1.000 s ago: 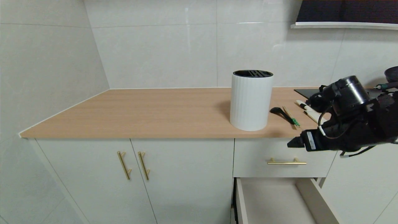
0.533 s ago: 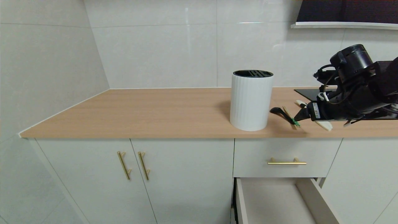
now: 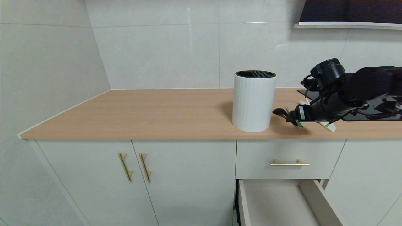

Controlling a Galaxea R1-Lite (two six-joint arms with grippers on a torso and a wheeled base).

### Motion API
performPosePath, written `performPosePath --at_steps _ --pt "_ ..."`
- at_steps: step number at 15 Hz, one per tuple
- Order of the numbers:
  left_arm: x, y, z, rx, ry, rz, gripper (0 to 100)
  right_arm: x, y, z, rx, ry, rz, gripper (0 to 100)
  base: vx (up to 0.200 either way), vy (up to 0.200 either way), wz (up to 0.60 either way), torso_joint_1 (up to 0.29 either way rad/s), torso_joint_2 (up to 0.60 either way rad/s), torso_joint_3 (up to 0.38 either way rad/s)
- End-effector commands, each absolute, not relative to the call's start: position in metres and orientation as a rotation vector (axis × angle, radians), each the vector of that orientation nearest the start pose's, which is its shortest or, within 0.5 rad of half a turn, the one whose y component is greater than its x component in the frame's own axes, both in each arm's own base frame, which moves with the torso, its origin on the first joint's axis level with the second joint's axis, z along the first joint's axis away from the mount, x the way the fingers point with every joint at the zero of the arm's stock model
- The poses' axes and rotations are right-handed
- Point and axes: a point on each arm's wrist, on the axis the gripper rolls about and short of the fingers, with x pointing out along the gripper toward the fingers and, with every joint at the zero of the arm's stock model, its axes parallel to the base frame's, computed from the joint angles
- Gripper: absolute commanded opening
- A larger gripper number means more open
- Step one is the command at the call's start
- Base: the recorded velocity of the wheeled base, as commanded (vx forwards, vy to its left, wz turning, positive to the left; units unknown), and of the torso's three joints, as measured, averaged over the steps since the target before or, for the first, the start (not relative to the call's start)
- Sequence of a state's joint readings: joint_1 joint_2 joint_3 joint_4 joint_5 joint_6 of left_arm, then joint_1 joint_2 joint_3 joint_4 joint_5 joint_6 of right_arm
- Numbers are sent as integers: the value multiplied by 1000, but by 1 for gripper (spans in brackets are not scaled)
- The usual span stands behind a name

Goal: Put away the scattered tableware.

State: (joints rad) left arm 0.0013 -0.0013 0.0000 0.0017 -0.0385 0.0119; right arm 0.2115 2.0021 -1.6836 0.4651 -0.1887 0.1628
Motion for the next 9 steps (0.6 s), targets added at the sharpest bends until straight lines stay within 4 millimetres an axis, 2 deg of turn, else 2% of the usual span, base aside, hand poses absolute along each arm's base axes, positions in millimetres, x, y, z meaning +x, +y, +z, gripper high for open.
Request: performPosePath --at_steps 1,9 --pt "-23 -1 75 12 1 -37 100 393 78 198 -6 795 -50 100 0 0 0 0 0 0" --pt "-23 -1 75 12 1 -37 100 407 71 185 -2 813 -73 100 0 0 0 0 0 0"
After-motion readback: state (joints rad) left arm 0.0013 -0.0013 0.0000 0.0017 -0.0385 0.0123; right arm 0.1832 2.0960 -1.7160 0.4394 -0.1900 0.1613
